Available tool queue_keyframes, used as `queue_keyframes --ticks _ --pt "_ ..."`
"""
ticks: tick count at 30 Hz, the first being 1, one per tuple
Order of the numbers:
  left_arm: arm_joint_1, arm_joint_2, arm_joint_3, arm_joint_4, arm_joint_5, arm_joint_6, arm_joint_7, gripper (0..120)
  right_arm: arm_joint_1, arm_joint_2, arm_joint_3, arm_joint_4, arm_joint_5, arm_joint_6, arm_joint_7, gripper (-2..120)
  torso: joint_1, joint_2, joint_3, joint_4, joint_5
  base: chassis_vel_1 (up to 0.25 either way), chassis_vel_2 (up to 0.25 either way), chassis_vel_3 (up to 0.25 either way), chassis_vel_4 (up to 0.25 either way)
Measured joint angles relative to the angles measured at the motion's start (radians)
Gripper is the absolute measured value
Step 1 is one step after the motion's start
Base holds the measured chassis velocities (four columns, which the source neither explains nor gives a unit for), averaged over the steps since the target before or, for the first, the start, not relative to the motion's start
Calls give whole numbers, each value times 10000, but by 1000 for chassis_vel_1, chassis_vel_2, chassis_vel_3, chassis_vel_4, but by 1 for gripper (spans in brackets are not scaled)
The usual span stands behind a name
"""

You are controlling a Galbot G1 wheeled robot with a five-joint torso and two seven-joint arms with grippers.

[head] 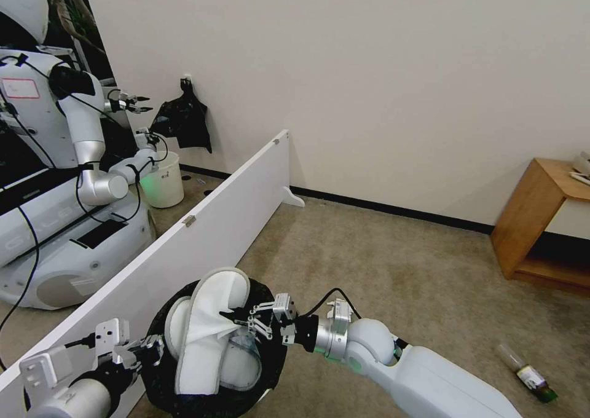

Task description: Pick up the trash bin, then pick up the garbage from the floor and place it into the trash bin.

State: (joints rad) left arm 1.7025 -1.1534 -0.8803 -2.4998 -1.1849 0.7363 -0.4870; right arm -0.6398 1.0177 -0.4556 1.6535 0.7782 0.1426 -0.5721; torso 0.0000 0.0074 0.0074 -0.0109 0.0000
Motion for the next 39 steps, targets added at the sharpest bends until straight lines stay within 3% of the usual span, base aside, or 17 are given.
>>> queue_keyframes --ticks 4,9,13,15,19,20,21,24,27,29,39 --pt "12 -5 -20 -2 0 -1 -4 2 14 -10 -25 176 1 -2 175 1 0 0 0 0 0 0 0 0 0" --pt "19 -29 -12 -14 6 -4 -5 2 4 -98 -33 413 14 -61 241 22 0 0 -1 0 0 0 0 0 0" --pt "27 -32 -13 -14 14 -6 -5 2 -5 -156 0 571 70 -90 297 30 0 0 0 0 0 0 0 0 0" --pt "28 -45 -12 -15 28 -11 -5 2 -6 -235 72 772 160 -130 361 44 0 0 0 0 0 0 0 0 0" --pt "17 -63 -1 -16 45 -12 -4 2 -5 -304 143 904 228 -140 389 52 0 0 0 0 0 0 0 0 0" --pt "13 -71 3 -16 51 -12 -3 2 -4 -368 196 1014 285 -144 397 61 0 0 0 0 0 0 0 0 0" --pt "13 -71 3 -16 51 -12 -3 2 -4 -368 196 1014 285 -144 397 61 0 0 0 0 0 0 0 0 0" --pt "12 -74 -23 -17 55 -14 -2 2 -43 -536 346 1312 373 -150 424 76 0 0 0 0 0 0 0 0 0" --pt "9 -74 -37 -13 58 -17 -2 2 -76 -609 433 1414 390 -150 430 80 0 0 -1 1 1 0 0 0 0" --pt "4 -103 -42 47 57 -19 0 2 -192 -790 705 1667 508 -107 420 93 0 0 0 -1 0 0 0 0 0" --pt "-14 -145 -46 118 71 -20 -1 2 -538 -1264 1538 2229 803 76 418 100 0 0 0 0 1 0 0 0 0"
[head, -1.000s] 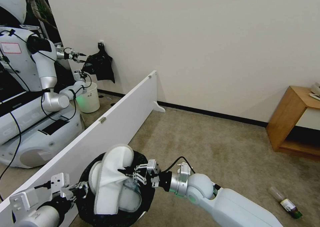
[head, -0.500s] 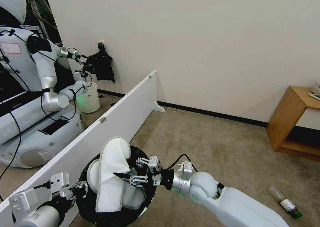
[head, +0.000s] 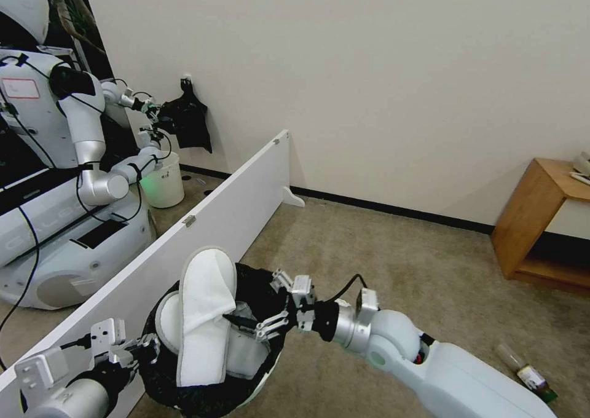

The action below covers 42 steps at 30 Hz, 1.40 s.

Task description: Pick up the trash bin, then pick up the garbage from the floor and place it into the trash bin.

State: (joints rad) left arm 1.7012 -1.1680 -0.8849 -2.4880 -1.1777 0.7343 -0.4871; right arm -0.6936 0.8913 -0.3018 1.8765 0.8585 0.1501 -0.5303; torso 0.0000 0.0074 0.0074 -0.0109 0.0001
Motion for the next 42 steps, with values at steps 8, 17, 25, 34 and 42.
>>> queue_keyframes --ticks 8,17,25,34,42 --pt "-3 -9 -1 93 92 0 0 2 -883 -511 1057 499 90 65 -118 100 0 0 0 0 0 0 0 0 0" --pt "37 -30 18 201 323 0 40 2 -2731 -1141 3871 1130 -52 82 93 100 0 0 0 -1 0 0 0 0 0" --pt "-146 -203 176 295 632 3 70 2 -5054 -1055 7266 1733 -745 -31 1577 100 0 0 -1 -1 0 0 0 0 0" --pt "-227 -193 132 327 626 9 98 2 -7895 337 9821 2364 -2848 -523 2879 100 -1 0 -1 1 -2 0 0 0 0" --pt "-102 -206 34 356 754 11 228 2 -9666 2310 11043 2996 -4491 -936 3401 100 -1 1 -1 0 -2 0 0 0 0"
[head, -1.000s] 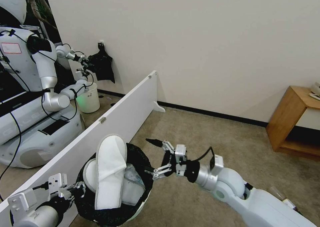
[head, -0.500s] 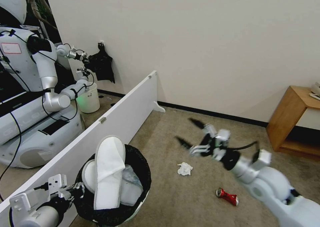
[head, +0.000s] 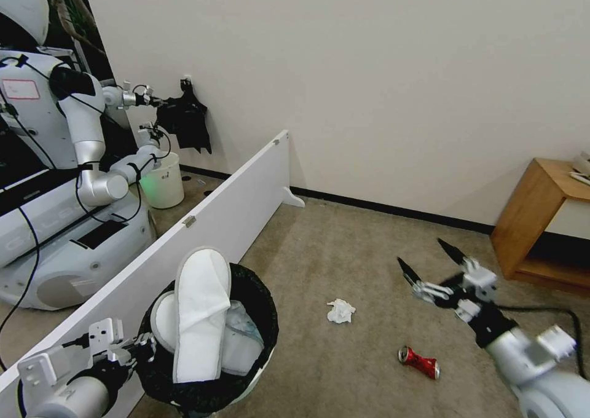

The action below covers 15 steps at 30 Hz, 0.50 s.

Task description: Pick up the trash bin, then pick up the garbage from the floor and place it into the trash bin.

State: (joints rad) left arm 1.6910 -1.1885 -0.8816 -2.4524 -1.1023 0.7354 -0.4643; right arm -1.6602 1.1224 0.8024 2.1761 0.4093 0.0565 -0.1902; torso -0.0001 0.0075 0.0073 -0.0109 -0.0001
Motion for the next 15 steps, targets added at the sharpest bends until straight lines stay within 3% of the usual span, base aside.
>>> queue_keyframes --ticks 2,6,15 --pt "70 21 7 44 84 0 79 2 -640 978 225 41 -747 204 29 100 0 0 1 -1 1 0 0 0 0" --pt "74 37 88 143 108 0 117 2 -1210 1645 366 39 -1216 636 -164 100 0 0 0 -1 -1 0 0 0 0" --pt "108 15 30 265 85 -17 216 2 -1925 1911 114 -187 -1791 885 -397 100 0 0 1 1 0 0 0 0 0"
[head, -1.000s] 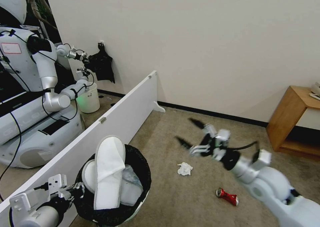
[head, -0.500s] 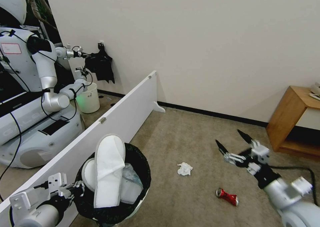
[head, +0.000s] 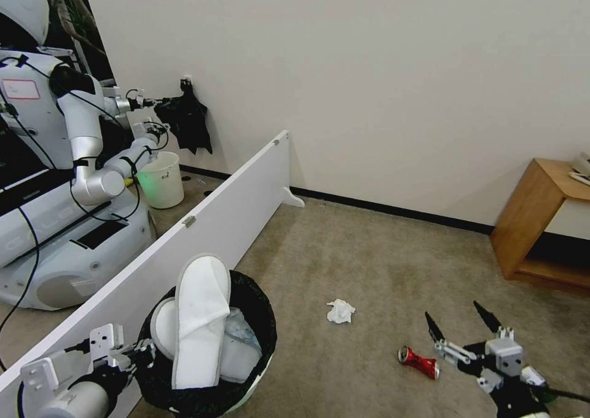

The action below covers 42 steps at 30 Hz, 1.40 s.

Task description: Pick up the trash bin, then pick up the garbage from the floor and place it into the trash bin.

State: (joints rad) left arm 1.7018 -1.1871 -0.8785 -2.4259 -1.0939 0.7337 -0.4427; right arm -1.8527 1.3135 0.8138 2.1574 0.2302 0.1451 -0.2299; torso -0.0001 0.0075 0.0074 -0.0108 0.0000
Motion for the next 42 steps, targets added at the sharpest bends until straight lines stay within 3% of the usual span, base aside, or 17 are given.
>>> queue_keyframes --ticks 14,42 --pt "112 181 -80 96 80 -149 212 2 -21 843 -398 -651 -816 511 -8 100 0 0 0 -1 -1 0 0 0 0" --pt "33 199 -46 171 85 -176 240 2 -117 1109 -627 -984 -1090 786 -68 100 1 -1 1 -1 0 0 0 0 0"
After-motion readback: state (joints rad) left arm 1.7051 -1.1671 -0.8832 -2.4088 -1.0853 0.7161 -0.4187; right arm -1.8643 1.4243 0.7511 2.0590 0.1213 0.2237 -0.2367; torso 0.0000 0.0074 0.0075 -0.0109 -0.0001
